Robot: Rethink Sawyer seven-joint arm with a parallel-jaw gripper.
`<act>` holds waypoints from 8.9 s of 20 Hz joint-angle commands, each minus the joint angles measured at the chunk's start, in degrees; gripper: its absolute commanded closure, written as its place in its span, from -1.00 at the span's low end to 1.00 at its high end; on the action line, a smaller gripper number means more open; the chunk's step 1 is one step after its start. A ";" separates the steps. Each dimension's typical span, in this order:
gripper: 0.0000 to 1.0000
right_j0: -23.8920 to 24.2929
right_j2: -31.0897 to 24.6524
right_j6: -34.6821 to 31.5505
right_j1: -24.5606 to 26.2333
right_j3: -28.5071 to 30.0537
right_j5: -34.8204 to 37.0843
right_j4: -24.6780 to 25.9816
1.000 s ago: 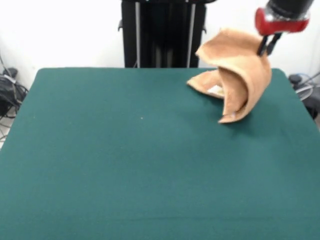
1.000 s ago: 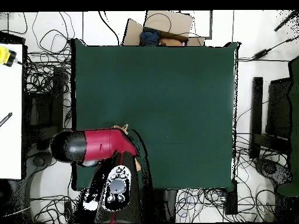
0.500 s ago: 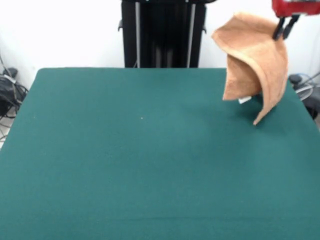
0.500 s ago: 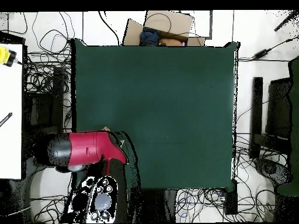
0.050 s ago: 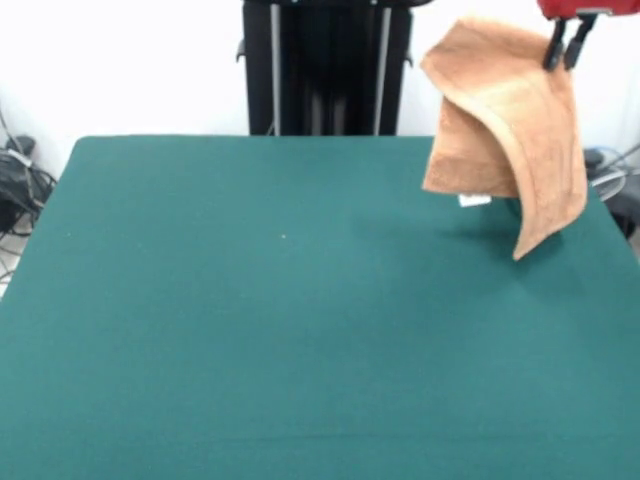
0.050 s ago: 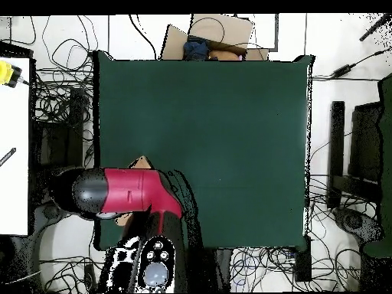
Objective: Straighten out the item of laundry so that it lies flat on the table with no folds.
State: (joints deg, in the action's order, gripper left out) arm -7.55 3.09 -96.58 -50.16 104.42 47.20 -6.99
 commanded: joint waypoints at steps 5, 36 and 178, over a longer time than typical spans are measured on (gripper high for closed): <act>1.00 5.83 -2.34 -5.45 0.01 -0.79 7.33 -0.64; 1.00 23.25 -16.57 3.85 3.23 -1.14 -2.97 7.37; 1.00 8.76 -6.56 -5.50 3.17 -20.31 16.24 5.82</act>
State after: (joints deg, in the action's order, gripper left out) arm 2.70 -1.09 -95.42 -44.95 77.47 60.21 0.33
